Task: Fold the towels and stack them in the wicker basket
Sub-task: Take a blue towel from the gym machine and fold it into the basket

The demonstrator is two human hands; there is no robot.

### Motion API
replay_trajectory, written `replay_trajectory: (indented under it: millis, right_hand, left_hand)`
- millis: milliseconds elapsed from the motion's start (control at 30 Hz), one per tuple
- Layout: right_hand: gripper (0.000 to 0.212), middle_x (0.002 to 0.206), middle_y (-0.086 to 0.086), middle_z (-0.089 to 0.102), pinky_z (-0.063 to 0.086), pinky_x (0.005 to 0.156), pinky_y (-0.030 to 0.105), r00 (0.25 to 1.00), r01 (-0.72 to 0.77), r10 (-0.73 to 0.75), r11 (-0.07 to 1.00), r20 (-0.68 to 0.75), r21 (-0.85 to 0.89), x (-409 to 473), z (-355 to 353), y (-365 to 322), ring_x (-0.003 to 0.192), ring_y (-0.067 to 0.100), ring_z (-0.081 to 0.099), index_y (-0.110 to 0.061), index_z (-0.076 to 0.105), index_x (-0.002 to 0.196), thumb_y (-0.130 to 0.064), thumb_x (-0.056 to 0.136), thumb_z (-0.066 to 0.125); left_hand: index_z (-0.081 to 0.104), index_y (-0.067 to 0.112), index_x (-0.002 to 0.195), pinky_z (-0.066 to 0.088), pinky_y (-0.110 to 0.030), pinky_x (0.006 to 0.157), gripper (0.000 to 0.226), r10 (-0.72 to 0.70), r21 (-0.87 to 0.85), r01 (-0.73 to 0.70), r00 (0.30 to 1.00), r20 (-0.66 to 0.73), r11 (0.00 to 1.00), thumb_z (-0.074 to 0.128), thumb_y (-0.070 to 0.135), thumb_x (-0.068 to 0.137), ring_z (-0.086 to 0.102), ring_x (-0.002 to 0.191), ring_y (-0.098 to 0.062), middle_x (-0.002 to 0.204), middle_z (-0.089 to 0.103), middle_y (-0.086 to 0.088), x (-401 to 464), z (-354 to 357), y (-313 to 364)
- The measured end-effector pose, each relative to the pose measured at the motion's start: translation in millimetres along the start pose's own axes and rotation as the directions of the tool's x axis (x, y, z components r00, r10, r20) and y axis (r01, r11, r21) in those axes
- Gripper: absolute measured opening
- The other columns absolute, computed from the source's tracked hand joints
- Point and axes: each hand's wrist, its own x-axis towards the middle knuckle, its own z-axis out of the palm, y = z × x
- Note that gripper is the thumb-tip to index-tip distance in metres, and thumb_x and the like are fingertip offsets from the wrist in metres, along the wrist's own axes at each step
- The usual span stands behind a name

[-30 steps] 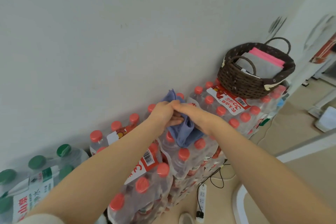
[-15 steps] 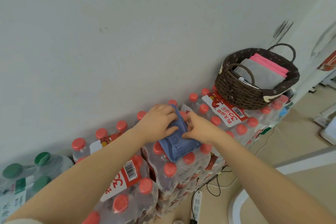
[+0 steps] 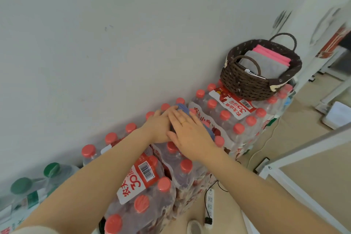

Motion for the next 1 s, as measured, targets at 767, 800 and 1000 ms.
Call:
replay_trajectory:
  millis: [767, 800, 1000]
  right_hand:
    - [0.05, 0.086, 0.014, 0.053, 0.042, 0.063, 0.038, 0.88, -0.227, 0.443, 0.708, -0.169, 0.669, -19, 4, 65, 0.073, 0.021, 0.049, 0.0, 0.051, 0.093, -0.043, 0.068, 0.045]
    - [0.04, 0.083, 0.016, 0.056, 0.044, 0.065, 0.038, 0.848, -0.22, 0.5, 0.632, -0.174, 0.743, -13, 1, 71, 0.074, 0.022, 0.051, 0.0, 0.053, 0.092, -0.036, 0.075, 0.048]
    - [0.036, 0.084, -0.001, 0.058, 0.043, 0.075, 0.035, 0.788, -0.221, 0.607, 0.441, -0.107, 0.87, 9, -46, 110, 0.081, 0.015, 0.055, -0.015, 0.055, 0.082, -0.045, 0.092, 0.037]
  left_hand:
    - [0.054, 0.011, 0.126, 0.029, -0.017, 0.096, 0.073, 0.007, -0.388, -0.082, 0.981, -0.192, 0.918, 0.054, 0.036, 0.058, 0.043, 0.123, -0.02, 0.136, 0.046, -0.004, -6, -24, -17]
    - [0.056, 0.011, 0.122, 0.033, -0.014, 0.09, 0.066, -0.033, -0.501, -0.081, 0.976, -0.215, 0.862, 0.059, 0.035, 0.061, 0.046, 0.117, -0.017, 0.129, 0.05, -0.001, -1, -26, -15]
    - [0.054, 0.022, 0.103, 0.053, -0.011, 0.066, 0.013, -0.26, -0.939, -0.211, 0.923, -0.283, 0.272, 0.055, 0.024, 0.09, 0.063, 0.091, -0.008, 0.096, 0.063, 0.011, 41, -63, 27]
